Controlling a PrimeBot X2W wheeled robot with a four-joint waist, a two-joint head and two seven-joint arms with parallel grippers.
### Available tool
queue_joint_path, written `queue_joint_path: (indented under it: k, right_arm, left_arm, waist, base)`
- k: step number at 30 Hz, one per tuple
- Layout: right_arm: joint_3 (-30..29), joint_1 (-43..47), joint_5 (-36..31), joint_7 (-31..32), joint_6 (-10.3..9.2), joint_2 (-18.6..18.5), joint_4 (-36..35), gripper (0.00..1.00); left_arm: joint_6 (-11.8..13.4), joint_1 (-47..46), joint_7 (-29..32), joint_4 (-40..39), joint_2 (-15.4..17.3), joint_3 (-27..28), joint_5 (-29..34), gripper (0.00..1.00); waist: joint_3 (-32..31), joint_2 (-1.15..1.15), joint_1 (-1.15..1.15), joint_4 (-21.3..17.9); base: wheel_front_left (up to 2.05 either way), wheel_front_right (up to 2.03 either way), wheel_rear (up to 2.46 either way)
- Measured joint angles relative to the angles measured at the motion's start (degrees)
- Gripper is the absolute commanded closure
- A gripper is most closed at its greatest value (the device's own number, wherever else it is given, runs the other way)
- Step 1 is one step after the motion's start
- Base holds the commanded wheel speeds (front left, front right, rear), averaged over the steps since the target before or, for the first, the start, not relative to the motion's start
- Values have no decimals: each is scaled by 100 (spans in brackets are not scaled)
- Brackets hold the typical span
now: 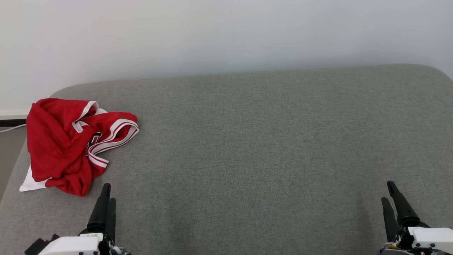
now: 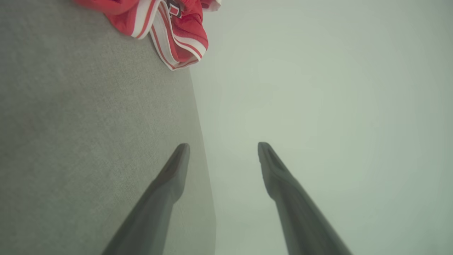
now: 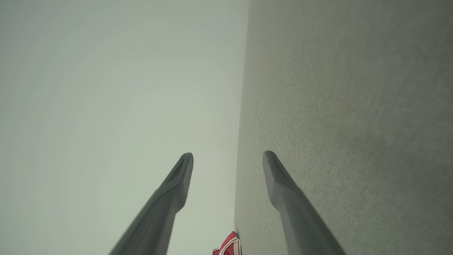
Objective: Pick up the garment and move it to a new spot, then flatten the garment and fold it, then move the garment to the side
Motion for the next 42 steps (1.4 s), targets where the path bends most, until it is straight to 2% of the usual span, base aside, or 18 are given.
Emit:
queue_joint_path:
  k: [7, 12, 27, 42]
  right_arm:
    - [107, -61, -304, -164, 0, -66, 5, 0]
    - [120, -149, -847, -246, 0, -132, 3, 0]
    - [278, -258, -2717, -457, 0, -201, -235, 0]
    - [545, -305, -3952, -700, 0, -302, -266, 0]
  left_arm:
    - [0, -99, -163, 4, 110, -66, 269, 0]
    - [45, -105, -290, 9, 143, -113, 598, 0]
    - [350, -212, -526, -346, 300, -236, 2349, 0]
    - [578, -211, -790, -479, 486, -581, 3762, 0]
  waist:
    - [4, 0, -1, 0]
    - [6, 0, -1, -2]
    - [27, 0, -1, 7]
    - [-28, 0, -1, 9]
  base:
    - [0, 0, 0]
    - [0, 0, 0]
    - [0, 0, 0]
    - [0, 0, 0]
